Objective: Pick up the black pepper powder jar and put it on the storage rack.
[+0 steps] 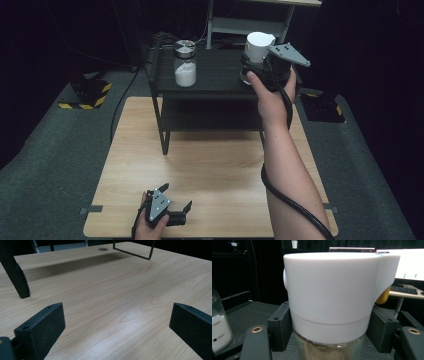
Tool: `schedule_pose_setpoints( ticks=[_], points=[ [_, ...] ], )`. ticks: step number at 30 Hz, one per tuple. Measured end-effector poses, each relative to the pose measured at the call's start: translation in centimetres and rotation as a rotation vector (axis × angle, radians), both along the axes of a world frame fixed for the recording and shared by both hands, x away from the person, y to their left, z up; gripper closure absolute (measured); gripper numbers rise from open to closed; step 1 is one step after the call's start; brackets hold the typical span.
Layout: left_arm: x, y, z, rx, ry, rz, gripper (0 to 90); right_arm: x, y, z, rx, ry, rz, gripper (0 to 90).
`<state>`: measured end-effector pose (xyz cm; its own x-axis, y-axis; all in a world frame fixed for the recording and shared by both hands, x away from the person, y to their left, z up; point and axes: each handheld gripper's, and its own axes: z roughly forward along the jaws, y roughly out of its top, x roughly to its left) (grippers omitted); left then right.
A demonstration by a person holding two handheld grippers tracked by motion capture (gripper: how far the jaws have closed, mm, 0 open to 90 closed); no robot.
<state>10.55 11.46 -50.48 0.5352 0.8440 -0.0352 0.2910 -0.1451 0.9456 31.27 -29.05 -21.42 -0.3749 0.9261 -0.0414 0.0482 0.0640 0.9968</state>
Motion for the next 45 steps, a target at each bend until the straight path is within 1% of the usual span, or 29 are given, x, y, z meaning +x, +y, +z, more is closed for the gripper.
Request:
schedule_pose_setpoints(
  ticks=[6, 16, 23, 25, 28, 30, 32, 35, 36, 38, 40, 42, 45],
  points=[
    [0.0, -0.1, 0.0, 0.002, -0.002, 0.000, 0.3, 0.2, -0.1, -0.6, 0.029, -0.007, -0.006, 30.3],
    [0.0, -0.1, 0.0, 0.003, 0.000, -0.001, 0.3, 0.2, -0.2, -1.0, 0.030, -0.021, -0.002, 30.2],
    [0.0, -0.1, 0.0, 0.002, 0.001, 0.000, 0.3, 0.2, 0.0, -0.5, 0.017, -0.007, -0.009, 29.7],
    [0.0, 0.0, 0.0, 0.001, 0.001, -0.001, 0.3, 0.2, 0.0, -0.4, 0.023, 0.000, -0.007, 25.7],
    [0.0, 0.0, 0.0, 0.000, -0.002, -0.004, 0.3, 0.3, 0.0, -0.5, 0.032, 0.006, -0.010, 15.6],
    [0.0, 0.0, 0.0, 0.001, -0.003, -0.005, 0.4, 0.3, -0.1, -0.6, 0.037, 0.014, -0.006, 11.3],
    [0.0, 0.0, 0.0, 0.004, -0.005, -0.007, 0.4, 0.2, -0.1, -0.8, 0.042, 0.009, -0.012, 5.7],
    [0.0, 0.0, 0.0, 0.005, -0.004, -0.007, 0.3, 0.2, -0.2, -1.0, 0.044, 0.010, -0.005, 3.1],
    [0.0, 0.0, 0.0, 0.005, -0.004, -0.008, 0.3, 0.1, -0.3, -1.2, 0.039, 0.003, -0.004, 0.0],
    [0.0, 0.0, 0.0, 0.006, -0.005, -0.007, 0.3, 0.0, -0.6, -1.5, 0.045, -0.005, 0.013, 0.0],
    [0.0, -0.1, 0.0, 0.010, -0.005, -0.006, 0.4, -0.1, -0.9, -1.6, 0.055, 0.000, 0.026, 0.0],
    [0.0, -0.1, 0.0, 0.010, -0.004, -0.006, 0.3, -0.3, -1.1, -1.7, 0.065, 0.002, 0.029, 0.0],
    [0.0, -0.1, 0.0, 0.010, -0.005, -0.006, 0.3, -0.6, -1.2, -2.0, 0.065, -0.006, 0.026, 0.0]
  ],
)
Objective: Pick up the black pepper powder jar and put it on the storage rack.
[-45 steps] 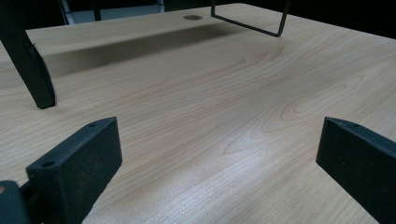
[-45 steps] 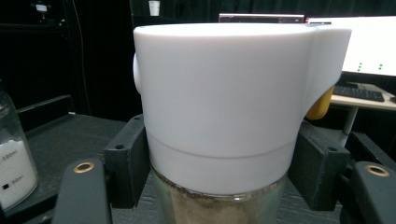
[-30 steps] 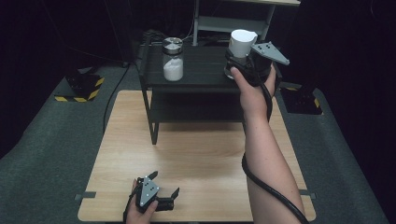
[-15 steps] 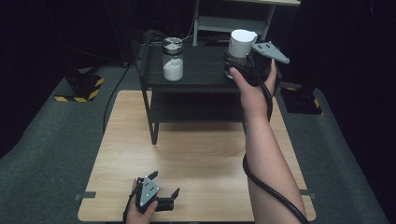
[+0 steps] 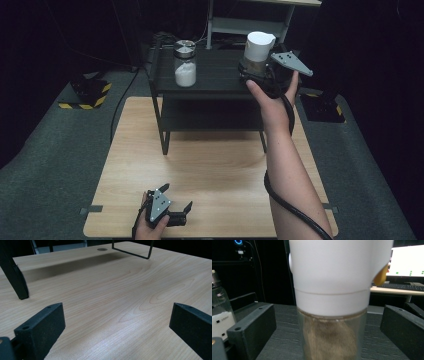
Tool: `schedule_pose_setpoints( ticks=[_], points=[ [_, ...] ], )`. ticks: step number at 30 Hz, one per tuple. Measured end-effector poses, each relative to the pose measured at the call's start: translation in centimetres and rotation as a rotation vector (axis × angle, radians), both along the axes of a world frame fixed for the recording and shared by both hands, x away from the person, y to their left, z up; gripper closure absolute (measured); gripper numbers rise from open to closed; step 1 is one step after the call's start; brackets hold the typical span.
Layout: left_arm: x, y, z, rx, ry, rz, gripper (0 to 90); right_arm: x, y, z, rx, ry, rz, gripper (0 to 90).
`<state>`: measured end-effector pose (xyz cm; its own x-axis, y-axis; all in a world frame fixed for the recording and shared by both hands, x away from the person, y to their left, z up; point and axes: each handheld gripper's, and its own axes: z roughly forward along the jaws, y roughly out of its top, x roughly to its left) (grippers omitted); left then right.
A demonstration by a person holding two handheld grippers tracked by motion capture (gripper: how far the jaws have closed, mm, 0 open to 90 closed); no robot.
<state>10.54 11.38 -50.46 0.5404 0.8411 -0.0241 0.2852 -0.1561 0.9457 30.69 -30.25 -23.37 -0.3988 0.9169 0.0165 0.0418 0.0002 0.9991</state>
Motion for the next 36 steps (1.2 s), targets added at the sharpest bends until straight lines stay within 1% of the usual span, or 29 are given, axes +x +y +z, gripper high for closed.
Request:
schedule_pose_setpoints(
  ticks=[1, 2, 3, 6, 9, 10, 12, 15, 18, 19, 20, 25, 30, 31, 33, 36],
  points=[
    [0.0, 0.0, 0.0, 0.001, -0.002, -0.001, 0.3, -0.4, -0.2, -0.3, 0.009, -0.006, -0.007, 0.0],
    [0.0, 0.0, 0.0, 0.001, -0.002, -0.001, 0.3, -0.4, -0.2, -0.3, 0.009, -0.006, -0.007, 0.0],
    [0.0, 0.0, 0.0, 0.000, -0.003, -0.003, 0.3, -0.8, -0.4, -0.6, 0.011, -0.009, -0.014, 0.0],
    [0.0, 0.0, 0.0, 0.000, -0.003, -0.005, 0.4, -1.5, -1.1, -1.1, 0.019, -0.020, 0.002, 0.0],
    [0.0, 0.0, 0.0, -0.001, -0.001, -0.006, 0.4, -1.9, -1.5, -1.4, 0.026, -0.026, 0.005, 0.0],
    [0.0, 0.0, 0.0, -0.002, -0.003, -0.006, 0.3, -2.3, -1.9, -1.7, 0.034, -0.028, 0.013, 0.0],
    [0.0, 0.0, -0.1, -0.001, -0.004, -0.005, 0.4, -2.7, -2.2, -2.0, 0.031, -0.035, 0.018, 0.0],
    [0.0, -0.1, 0.0, 0.006, -0.001, -0.006, 0.3, -3.3, -2.9, -2.6, 0.040, -0.041, 0.032, 0.0],
    [-0.1, -0.1, -0.1, -0.002, -0.003, -0.005, 0.4, -4.0, -3.4, -3.2, 0.043, -0.045, 0.043, 0.0],
    [-0.1, -0.1, -0.1, -0.002, -0.003, -0.005, 0.3, -4.0, -3.4, -3.2, 0.043, -0.045, 0.043, 0.0],
    [0.0, 0.0, 0.0, 0.001, -0.001, -0.006, 0.3, -4.5, -3.7, -3.7, 0.040, -0.047, 0.048, 0.0],
    [0.1, 0.1, 0.0, -0.001, 0.004, -0.012, 0.3, -6.0, -4.6, -5.0, 0.039, -0.052, 0.062, 0.0],
    [0.1, 0.0, 0.0, 0.006, 0.000, -0.012, 0.3, -7.3, -5.4, -6.3, 0.033, -0.056, 0.071, 0.0],
    [0.1, 0.0, 0.0, 0.006, 0.000, -0.012, 0.3, -7.3, -5.4, -6.3, 0.033, -0.056, 0.071, 0.0],
    [0.1, 0.0, 0.0, 0.006, 0.000, -0.013, 0.3, -7.8, -5.8, -7.0, 0.035, -0.051, 0.081, 0.0],
    [0.0, 0.0, 0.0, 0.005, -0.003, -0.015, 0.3, -8.5, -6.2, -8.1, 0.022, -0.052, 0.093, 0.0]
  ],
)
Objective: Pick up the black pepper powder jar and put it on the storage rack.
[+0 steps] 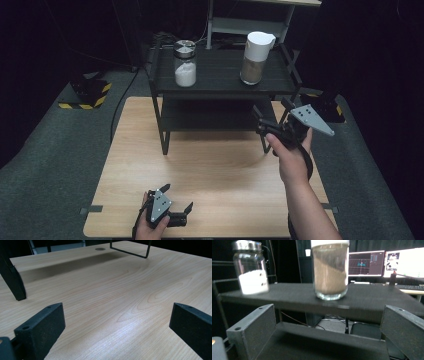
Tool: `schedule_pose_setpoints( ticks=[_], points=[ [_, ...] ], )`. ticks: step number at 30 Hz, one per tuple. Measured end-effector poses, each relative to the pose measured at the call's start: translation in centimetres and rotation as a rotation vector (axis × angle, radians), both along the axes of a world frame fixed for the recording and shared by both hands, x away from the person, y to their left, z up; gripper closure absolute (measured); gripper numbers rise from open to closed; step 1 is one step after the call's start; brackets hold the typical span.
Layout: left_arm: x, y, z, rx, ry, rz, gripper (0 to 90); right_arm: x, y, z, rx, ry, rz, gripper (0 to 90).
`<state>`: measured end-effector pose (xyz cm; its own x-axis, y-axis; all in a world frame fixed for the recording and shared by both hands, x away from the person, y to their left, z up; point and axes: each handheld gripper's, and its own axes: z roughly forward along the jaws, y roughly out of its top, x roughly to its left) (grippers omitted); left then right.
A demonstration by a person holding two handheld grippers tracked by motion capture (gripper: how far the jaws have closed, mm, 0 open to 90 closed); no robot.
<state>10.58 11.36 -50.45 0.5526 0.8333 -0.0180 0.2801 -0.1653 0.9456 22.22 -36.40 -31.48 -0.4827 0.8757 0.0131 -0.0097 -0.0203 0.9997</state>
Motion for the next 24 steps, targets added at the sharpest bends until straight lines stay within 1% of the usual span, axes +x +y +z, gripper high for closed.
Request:
schedule_pose_setpoints(
  ticks=[3, 5, 6, 7, 12, 13, 14, 17, 19, 22, 23, 24],
  points=[
    [0.0, 0.0, 0.0, 0.000, -0.003, -0.002, 0.3, -0.7, -0.4, -1.0, -0.003, 0.001, 0.013, 0.0],
    [0.0, 0.0, -0.1, -0.001, -0.004, -0.002, 0.3, -0.9, -0.5, -1.3, -0.005, 0.000, 0.016, 0.0],
    [0.0, 0.1, -0.1, -0.003, -0.004, -0.004, 0.3, -1.5, -0.7, -2.0, -0.012, -0.002, 0.025, 0.0],
    [0.0, 0.1, -0.1, -0.004, -0.005, -0.004, 0.3, -1.7, -0.8, -2.3, -0.013, -0.004, 0.030, 0.0],
    [-0.1, 0.1, -0.1, -0.004, -0.008, -0.007, 0.3, -2.8, -1.3, -3.6, -0.020, -0.004, 0.049, 0.0],
    [-0.1, 0.1, -0.1, -0.004, -0.008, -0.007, 0.3, -2.8, -1.3, -3.6, -0.020, -0.004, 0.049, 0.0],
    [-0.1, 0.1, -0.1, -0.004, -0.009, -0.008, 0.3, -3.3, -1.5, -4.2, -0.024, -0.003, 0.054, 0.0],
    [-0.1, 0.2, -0.2, -0.005, -0.011, -0.008, 0.3, -3.9, -1.7, -5.1, -0.030, -0.001, 0.057, 0.0],
    [-0.1, 0.1, -0.2, -0.005, -0.013, -0.007, 0.3, -4.4, -1.9, -5.9, -0.043, 0.001, 0.059, 0.0],
    [-0.1, 0.2, -0.2, -0.003, -0.015, -0.010, 0.3, -4.9, -2.1, -6.8, -0.054, 0.006, 0.062, 0.0],
    [-0.1, 0.2, -0.2, -0.003, -0.015, -0.010, 0.3, -4.9, -2.1, -6.8, -0.054, 0.006, 0.062, 0.0],
    [-0.1, 0.2, -0.2, -0.005, -0.015, -0.009, 0.3, -5.3, -2.3, -7.6, -0.065, 0.007, 0.065, 0.0]
  ],
)
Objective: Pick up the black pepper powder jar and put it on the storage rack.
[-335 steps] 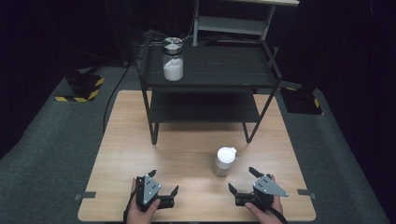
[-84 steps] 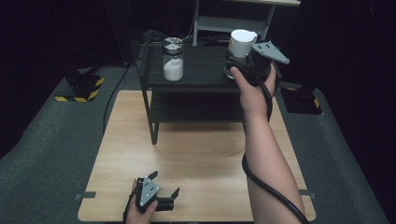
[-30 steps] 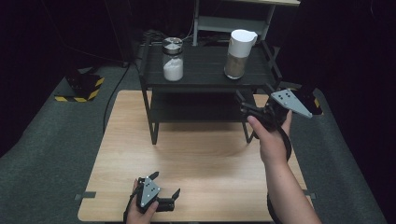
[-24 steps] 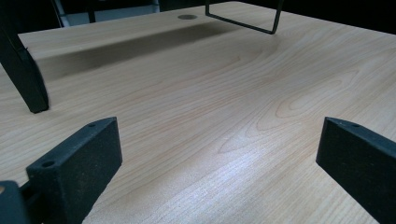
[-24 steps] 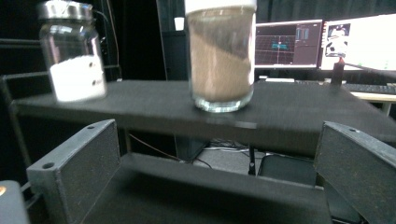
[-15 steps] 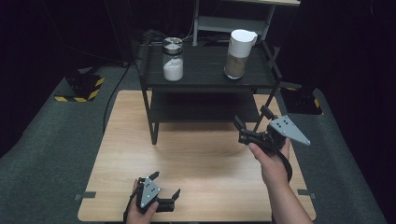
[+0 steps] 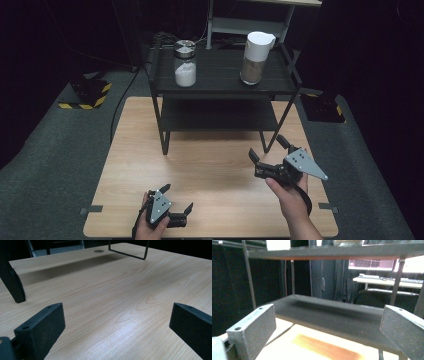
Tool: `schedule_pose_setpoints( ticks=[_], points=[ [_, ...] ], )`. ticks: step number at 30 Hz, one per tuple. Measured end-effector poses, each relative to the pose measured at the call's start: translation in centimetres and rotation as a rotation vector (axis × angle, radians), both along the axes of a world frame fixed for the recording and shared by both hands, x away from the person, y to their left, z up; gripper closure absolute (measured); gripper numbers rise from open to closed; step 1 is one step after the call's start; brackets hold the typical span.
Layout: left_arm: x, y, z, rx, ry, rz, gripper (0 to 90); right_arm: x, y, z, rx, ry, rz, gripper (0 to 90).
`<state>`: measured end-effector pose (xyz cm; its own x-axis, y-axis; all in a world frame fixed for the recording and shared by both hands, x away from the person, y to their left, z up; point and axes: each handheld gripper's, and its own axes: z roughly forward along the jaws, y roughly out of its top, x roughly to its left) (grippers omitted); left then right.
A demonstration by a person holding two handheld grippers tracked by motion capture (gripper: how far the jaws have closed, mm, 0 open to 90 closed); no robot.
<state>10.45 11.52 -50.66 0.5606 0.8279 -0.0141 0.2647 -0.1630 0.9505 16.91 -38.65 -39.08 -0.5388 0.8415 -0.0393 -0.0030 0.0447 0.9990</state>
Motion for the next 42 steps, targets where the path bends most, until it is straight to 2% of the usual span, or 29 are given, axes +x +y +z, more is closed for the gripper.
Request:
schedule_pose_setpoints(
  ticks=[9, 14, 16, 18, 20, 26, 36, 40, 42],
  points=[
    [0.0, 0.0, 0.0, -0.004, 0.001, 0.002, 0.3, -1.9, -0.9, -2.9, -0.022, 0.025, 0.011, 0.0],
    [0.0, 0.0, 0.0, -0.002, 0.001, 0.001, 0.3, -2.6, -1.0, -4.0, -0.052, 0.042, 0.008, 0.0],
    [0.0, 0.0, 0.0, -0.004, 0.001, 0.002, 0.3, -3.0, -1.1, -4.9, -0.059, 0.064, 0.007, 0.0],
    [0.0, 0.0, 0.0, -0.002, 0.000, 0.001, 0.3, -3.0, -1.1, -5.2, -0.066, 0.069, 0.007, 0.0],
    [0.0, 0.0, 0.0, -0.002, 0.000, 0.001, 0.3, -3.5, -1.2, -6.6, -0.078, 0.102, 0.002, 0.0],
    [0.0, 0.0, 0.0, -0.002, 0.001, 0.000, 0.3, -4.2, -1.5, -8.6, -0.095, 0.152, -0.006, 0.0],
    [0.1, -0.1, 0.1, 0.010, 0.001, -0.003, 0.3, -4.9, -1.5, -10.4, -0.135, 0.222, -0.023, 0.0],
    [0.2, -0.2, 0.2, 0.010, 0.005, -0.001, 0.4, -5.1, -1.5, -10.7, -0.160, 0.235, -0.026, 0.1],
    [0.1, -0.2, 0.1, 0.013, -0.001, 0.000, 0.3, -5.2, -1.6, -10.8, -0.163, 0.226, -0.027, 0.0]
  ],
)
